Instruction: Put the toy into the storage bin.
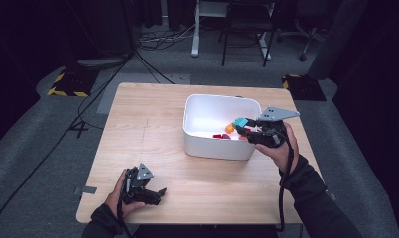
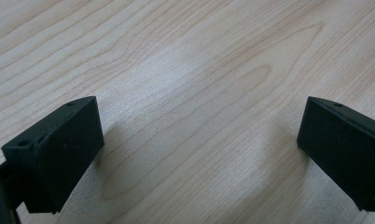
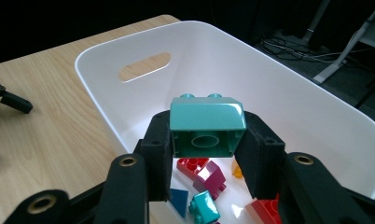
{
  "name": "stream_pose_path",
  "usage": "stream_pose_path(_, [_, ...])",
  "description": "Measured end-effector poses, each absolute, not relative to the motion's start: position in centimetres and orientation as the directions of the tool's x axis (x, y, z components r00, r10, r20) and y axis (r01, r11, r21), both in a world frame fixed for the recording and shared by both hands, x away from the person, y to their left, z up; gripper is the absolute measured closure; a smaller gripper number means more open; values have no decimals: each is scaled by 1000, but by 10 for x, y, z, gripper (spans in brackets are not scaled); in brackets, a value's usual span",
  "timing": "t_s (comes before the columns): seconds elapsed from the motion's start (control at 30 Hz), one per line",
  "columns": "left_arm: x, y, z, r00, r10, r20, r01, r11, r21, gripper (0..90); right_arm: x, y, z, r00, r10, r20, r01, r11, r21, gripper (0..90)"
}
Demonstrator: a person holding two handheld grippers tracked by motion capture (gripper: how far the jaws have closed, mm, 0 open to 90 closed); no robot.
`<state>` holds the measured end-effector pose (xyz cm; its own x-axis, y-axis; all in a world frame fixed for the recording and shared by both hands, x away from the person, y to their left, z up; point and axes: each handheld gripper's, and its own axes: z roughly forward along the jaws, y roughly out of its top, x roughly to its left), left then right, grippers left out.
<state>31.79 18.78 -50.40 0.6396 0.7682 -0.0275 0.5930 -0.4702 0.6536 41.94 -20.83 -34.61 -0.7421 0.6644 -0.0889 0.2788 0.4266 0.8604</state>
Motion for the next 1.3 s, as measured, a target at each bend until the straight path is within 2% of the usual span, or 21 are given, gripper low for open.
stream_pose_path(0.5, [318, 188, -504, 641, 767, -26, 592, -472, 653, 5, 439, -197, -354, -736, 672, -85, 319, 455, 832, 584])
stream_pose_path(0.77, [318, 188, -504, 639, 768, -26, 593, -471, 653, 5, 435, -194, -357, -741, 663, -108, 313, 483, 818, 528])
stream_pose_path(1.3, [318, 188, -504, 639, 768, -27, 593, -471, 653, 5, 431, -205, -360, -725, 684, -80, 328, 446, 833, 395])
